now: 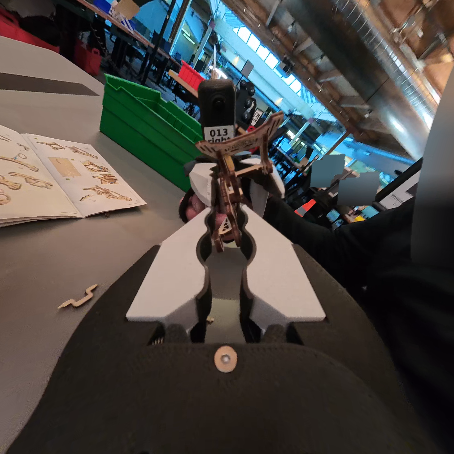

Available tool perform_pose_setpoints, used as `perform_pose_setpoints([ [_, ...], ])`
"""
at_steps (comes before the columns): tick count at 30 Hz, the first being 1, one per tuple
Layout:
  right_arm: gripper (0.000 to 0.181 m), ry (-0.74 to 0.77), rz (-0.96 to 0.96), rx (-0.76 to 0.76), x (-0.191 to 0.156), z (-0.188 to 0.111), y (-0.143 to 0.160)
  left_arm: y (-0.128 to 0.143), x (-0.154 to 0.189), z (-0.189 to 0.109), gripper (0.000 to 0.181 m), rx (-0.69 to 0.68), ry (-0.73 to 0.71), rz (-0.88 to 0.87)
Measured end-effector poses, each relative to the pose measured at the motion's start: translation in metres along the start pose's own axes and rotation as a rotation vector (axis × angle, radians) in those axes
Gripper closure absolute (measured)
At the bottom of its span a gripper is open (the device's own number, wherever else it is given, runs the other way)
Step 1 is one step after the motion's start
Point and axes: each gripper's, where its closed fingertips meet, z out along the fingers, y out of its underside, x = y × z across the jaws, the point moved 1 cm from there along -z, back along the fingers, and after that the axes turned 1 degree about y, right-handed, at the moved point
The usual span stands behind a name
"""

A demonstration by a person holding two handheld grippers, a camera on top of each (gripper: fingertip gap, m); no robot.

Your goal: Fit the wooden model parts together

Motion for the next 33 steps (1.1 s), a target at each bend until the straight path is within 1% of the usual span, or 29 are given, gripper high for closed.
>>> perform_pose_setpoints([
  [1, 0.133, 0.005, 0.0, 0.004, 0.0, 0.0, -0.001, -0.001, 0.0, -0.001, 0.166, 0.013, 0.004, -0.013],
  [3, 0.136, 0.012, -0.01, 0.002, -0.001, -0.001, -0.003, 0.0, -0.001, -0.001, 0.166, 0.003, 0.002, -0.01],
  [4, 0.134, 0.028, -0.019, -0.005, 0.0, -0.001, -0.003, 0.001, -0.001, -0.001, 0.166, 0.0, 0.003, -0.006],
  [6, 0.128, 0.091, -0.065, -0.011, 0.002, -0.002, -0.005, -0.002, -0.002, -0.002, 0.166, 0.021, 0.004, -0.026],
  [9, 0.128, 0.224, -0.203, -0.034, 0.003, -0.006, -0.012, -0.005, -0.003, -0.004, 0.166, 0.045, 0.004, -0.049],
  [12, 0.139, 0.326, -0.345, -0.077, -0.003, -0.008, -0.017, -0.007, -0.001, -0.003, 0.167, 0.06, 0.021, -0.069],
  [14, 0.152, 0.421, -0.44, -0.126, -0.001, -0.011, -0.017, -0.007, 0.002, 0.0, 0.166, 0.056, 0.033, -0.068],
  [16, 0.154, 0.476, -0.492, -0.159, -0.001, -0.012, -0.018, -0.007, 0.003, 0.001, 0.166, 0.06, 0.034, -0.072],
  [19, 0.163, 0.537, -0.551, -0.18, -0.002, -0.013, -0.021, -0.009, 0.006, 0.002, 0.166, 0.068, 0.048, -0.079],
  [24, 0.174, 0.566, -0.573, -0.193, -0.004, -0.016, -0.023, -0.009, 0.011, 0.003, 0.166, 0.063, 0.048, -0.059],
  [29, 0.174, 0.563, -0.565, -0.186, -0.005, -0.015, -0.023, -0.007, 0.015, 0.004, 0.167, 0.05, 0.042, -0.019],
  [30, 0.174, 0.56, -0.557, -0.185, -0.004, -0.015, -0.022, -0.008, 0.017, 0.004, 0.174, 0.055, 0.053, -0.006],
  [33, 0.174, 0.52, -0.519, -0.144, -0.007, -0.015, -0.023, -0.01, 0.019, 0.005, 0.174, 0.045, 0.024, 0.053],
])
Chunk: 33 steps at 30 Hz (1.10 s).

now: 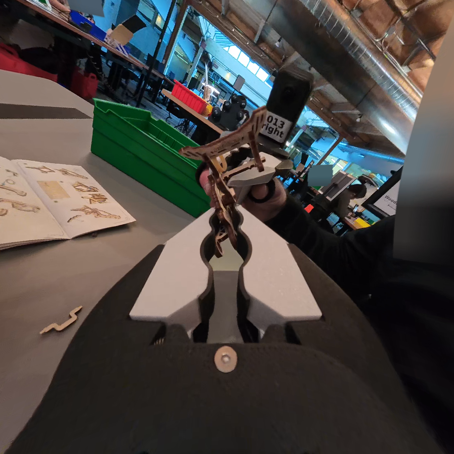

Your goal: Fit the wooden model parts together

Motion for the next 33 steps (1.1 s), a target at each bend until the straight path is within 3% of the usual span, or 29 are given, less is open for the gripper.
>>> perform_pose_setpoints([
  [12, 0.163, -0.097, 0.135, 0.053, -0.001, -0.004, -0.004, -0.006, 0.007, 0.0, 0.174, -0.001, 0.017, 0.069],
  [24, 0.172, -0.318, 0.331, 0.126, -0.015, -0.006, -0.012, -0.008, 0.018, -0.001, 0.175, -0.003, 0.069, 0.15],
  [33, 0.176, -0.344, 0.327, 0.124, -0.018, -0.006, -0.013, -0.009, 0.021, -0.002, 0.175, -0.018, 0.048, 0.223],
])
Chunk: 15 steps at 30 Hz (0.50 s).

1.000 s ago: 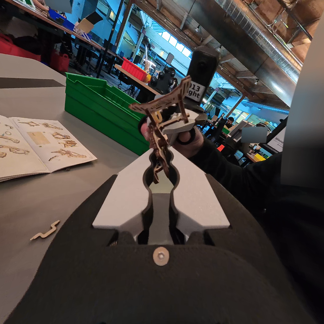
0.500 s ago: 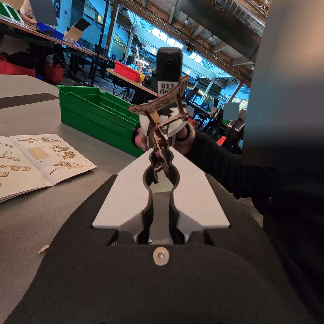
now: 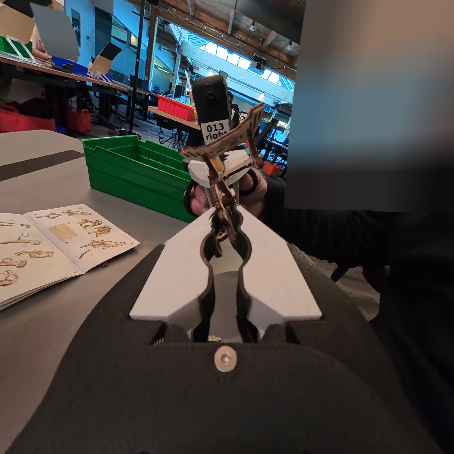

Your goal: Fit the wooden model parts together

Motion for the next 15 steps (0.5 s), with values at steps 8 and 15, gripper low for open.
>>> perform_pose_setpoints([
  [8, 0.167, -0.019, 0.047, 0.024, 0.006, 0.0, 0.0, -0.003, -0.004, 0.0, 0.175, 0.007, -0.045, 0.02],
  [15, 0.163, -0.008, 0.032, 0.014, 0.009, 0.0, 0.002, -0.003, -0.006, -0.003, 0.175, 0.004, -0.07, 0.054],
])
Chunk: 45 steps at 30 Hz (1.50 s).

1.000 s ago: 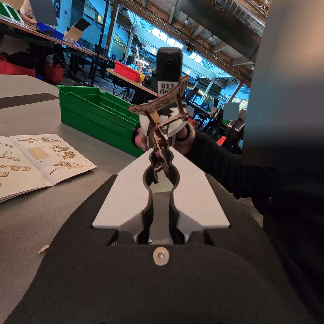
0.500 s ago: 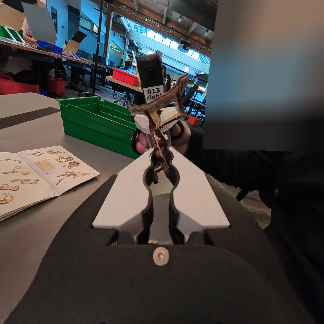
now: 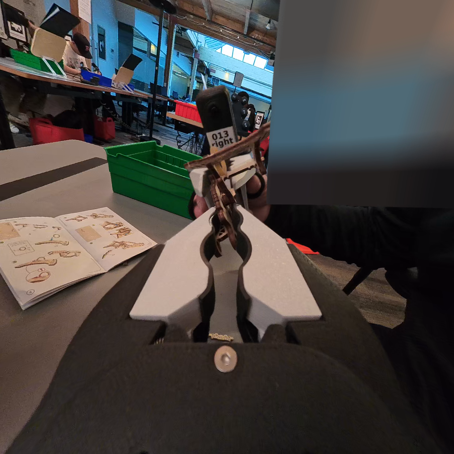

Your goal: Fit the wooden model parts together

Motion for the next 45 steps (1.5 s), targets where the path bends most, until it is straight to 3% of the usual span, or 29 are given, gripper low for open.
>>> perform_pose_setpoints([
  [14, 0.17, 0.06, -0.015, -0.024, -0.001, 0.006, -0.004, 0.001, 0.001, -0.005, 0.175, 0.107, 0.098, -0.082],
  [16, 0.154, 0.077, -0.016, -0.02, 0.0, 0.004, -0.006, -0.002, 0.001, -0.008, 0.175, 0.162, 0.139, -0.107],
  [20, 0.141, 0.122, -0.065, -0.057, -0.004, 0.0, -0.003, -0.005, 0.002, -0.012, 0.175, 0.224, 0.203, -0.121],
  [23, 0.115, 0.142, -0.093, -0.069, -0.015, 0.006, -0.007, -0.003, 0.005, -0.01, 0.175, 0.211, 0.213, -0.075],
  [26, 0.108, 0.166, -0.097, -0.101, -0.023, 0.017, -0.008, -0.002, 0.006, -0.008, 0.175, 0.193, 0.208, -0.015],
  [32, 0.139, 0.161, -0.11, -0.136, -0.031, 0.025, -0.002, -0.001, 0.01, -0.005, 0.175, 0.129, 0.186, 0.11],
  [45, 0.142, 0.027, -0.134, -0.049, -0.04, 0.017, -0.005, -0.007, 0.018, -0.001, 0.175, 0.07, 0.203, 0.148],
])
